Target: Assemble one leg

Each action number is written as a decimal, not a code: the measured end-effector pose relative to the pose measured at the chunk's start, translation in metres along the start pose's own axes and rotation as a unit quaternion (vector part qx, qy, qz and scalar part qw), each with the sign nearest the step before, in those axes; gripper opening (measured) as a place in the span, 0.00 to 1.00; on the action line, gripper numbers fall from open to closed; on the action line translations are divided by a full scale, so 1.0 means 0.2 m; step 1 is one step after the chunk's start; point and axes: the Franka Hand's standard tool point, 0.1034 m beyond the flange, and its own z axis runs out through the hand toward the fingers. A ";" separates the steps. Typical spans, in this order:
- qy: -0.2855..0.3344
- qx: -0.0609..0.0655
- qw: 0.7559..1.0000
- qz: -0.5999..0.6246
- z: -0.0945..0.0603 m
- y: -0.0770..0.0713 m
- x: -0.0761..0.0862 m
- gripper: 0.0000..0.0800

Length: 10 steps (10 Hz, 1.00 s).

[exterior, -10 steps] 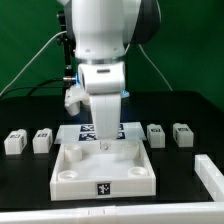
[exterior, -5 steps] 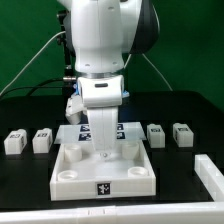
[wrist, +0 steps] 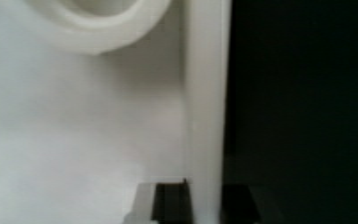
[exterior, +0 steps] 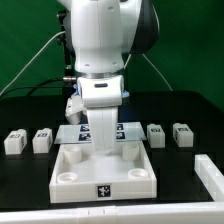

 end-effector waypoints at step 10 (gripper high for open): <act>0.016 -0.022 1.000 0.009 -0.04 0.26 0.30 0.08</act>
Offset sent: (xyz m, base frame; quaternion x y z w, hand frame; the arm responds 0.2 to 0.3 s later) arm 0.0000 0.0000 0.0000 0.0000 0.0000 0.0000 1.0000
